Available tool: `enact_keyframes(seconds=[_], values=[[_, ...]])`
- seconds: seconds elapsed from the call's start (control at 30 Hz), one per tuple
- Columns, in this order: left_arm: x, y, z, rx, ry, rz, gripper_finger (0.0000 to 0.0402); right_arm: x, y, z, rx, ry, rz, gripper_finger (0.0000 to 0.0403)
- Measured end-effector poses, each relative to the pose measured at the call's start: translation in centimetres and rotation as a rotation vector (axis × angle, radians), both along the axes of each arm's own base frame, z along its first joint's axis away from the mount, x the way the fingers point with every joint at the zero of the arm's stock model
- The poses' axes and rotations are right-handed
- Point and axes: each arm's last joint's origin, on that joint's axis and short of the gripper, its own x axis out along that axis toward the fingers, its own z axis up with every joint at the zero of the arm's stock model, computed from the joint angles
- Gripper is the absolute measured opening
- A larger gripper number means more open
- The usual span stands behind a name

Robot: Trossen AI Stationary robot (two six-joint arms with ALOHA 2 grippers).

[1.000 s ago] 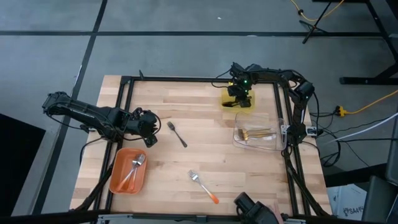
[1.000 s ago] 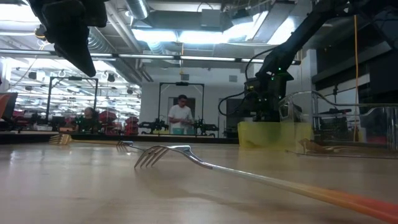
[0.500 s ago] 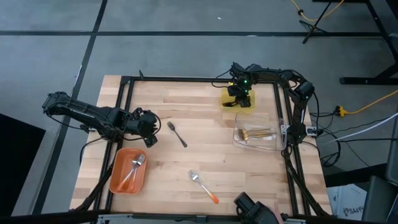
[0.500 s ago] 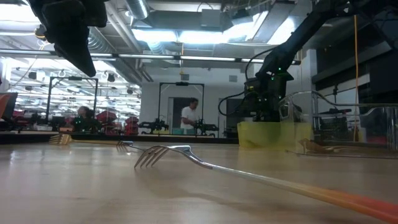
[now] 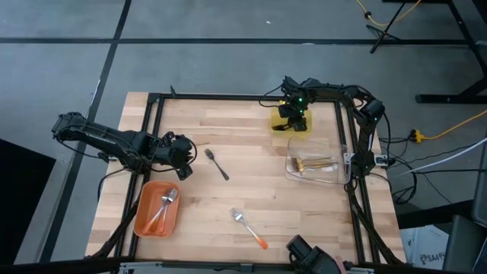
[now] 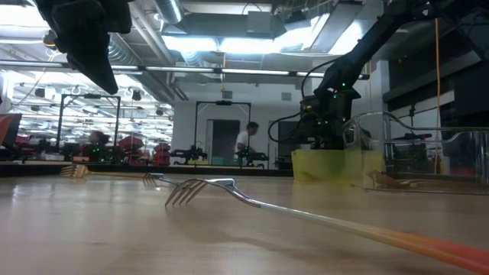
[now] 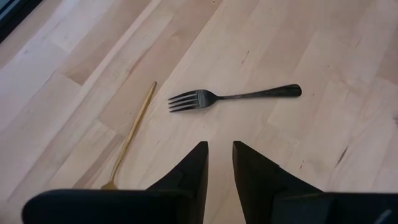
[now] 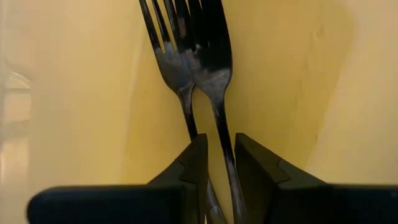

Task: Sort silverware by color (type)
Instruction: Put the black fork into the yellow bin

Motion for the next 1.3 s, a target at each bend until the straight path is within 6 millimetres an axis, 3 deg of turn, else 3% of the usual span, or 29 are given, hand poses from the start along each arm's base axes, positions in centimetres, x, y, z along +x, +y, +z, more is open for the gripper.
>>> enact_keyframes(seconds=[0.6, 0.83, 1.3], values=[[0.0, 0.5, 0.1, 0.041, -0.008, 0.042, 0.0068, -0.1, 0.1, 0.0, 0.021, 0.017, -0.050, 0.0072], [0.2, 2.5, 0.0, 0.043, 0.003, 0.140, 0.0068, -0.2, 0.2, 0.1, 0.030, 0.025, -0.051, 0.0072], [-0.4, 6.9, -0.1, 0.029, 0.101, 0.147, 0.0068, -0.5, 0.6, 0.3, 0.072, 0.068, -0.051, 0.0072]])
